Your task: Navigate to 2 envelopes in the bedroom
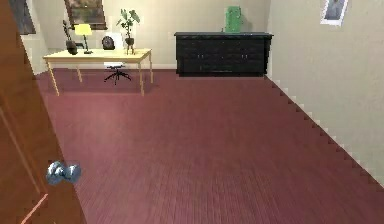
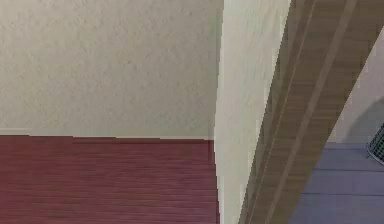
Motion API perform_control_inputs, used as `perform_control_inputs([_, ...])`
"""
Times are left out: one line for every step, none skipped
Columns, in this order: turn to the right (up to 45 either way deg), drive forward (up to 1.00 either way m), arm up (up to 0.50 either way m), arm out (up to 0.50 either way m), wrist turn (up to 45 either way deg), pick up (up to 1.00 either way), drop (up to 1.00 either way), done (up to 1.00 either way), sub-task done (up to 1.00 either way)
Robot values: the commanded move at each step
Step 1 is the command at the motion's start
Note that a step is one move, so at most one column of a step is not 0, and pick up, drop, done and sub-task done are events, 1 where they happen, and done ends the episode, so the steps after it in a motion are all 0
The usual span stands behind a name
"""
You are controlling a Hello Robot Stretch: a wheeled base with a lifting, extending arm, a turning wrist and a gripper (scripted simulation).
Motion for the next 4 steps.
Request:
perform_control_inputs([6.0,0.0,0.0,0.0,0.0,0.0,0.0,0.0,0.0])
perform_control_inputs([0.0,1.0,0.0,0.0,0.0,0.0,0.0,0.0,0.0])
perform_control_inputs([0.0,1.0,0.0,0.0,0.0,0.0,0.0,0.0,0.0])
perform_control_inputs([3.0,0.0,0.0,0.0,0.0,0.0,0.0,0.0,0.0])
